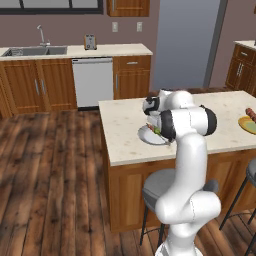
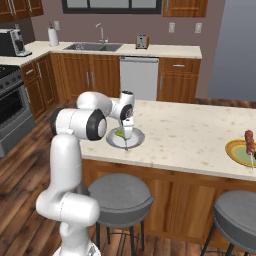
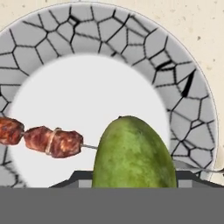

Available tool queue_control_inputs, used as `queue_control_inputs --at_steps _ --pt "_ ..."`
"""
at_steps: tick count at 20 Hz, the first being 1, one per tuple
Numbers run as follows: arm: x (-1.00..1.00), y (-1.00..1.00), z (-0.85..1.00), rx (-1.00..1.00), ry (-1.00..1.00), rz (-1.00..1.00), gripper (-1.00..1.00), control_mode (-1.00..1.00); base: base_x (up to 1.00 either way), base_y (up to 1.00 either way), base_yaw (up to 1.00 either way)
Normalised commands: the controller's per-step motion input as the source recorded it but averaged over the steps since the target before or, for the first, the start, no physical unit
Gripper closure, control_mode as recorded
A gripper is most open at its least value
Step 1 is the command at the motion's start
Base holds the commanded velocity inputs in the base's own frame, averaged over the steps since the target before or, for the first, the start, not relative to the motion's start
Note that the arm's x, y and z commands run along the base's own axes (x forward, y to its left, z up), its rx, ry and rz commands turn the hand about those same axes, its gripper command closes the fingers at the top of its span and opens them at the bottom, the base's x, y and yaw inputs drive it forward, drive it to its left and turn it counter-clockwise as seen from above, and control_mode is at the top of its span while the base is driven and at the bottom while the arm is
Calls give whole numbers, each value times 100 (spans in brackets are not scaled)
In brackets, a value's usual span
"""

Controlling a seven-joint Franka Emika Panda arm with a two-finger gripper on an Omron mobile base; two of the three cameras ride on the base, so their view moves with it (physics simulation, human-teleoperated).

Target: Pick up the kiwi and mango from the fridge and place one fruit on each plate on the dining counter.

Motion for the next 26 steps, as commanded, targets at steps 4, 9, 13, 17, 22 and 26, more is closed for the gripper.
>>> queue_control_inputs --at_steps 4,9,13,17,22,26 --pt "-5 5 -29 0 0 0 -100 -100 0 0 0" --pt "-29 0 -5 0 -2 0 -100 -100 0 0 0" --pt "-22 0 4 1 -3 0 -100 -100 0 0 0" --pt "-16 -1 34 2 -4 0 -100 -100 0 0 0" --pt "-15 -5 55 0 -7 0 -100 -100 0 0 0" --pt "-29 -7 55 0 -11 0 -100 -100 0 0 0"
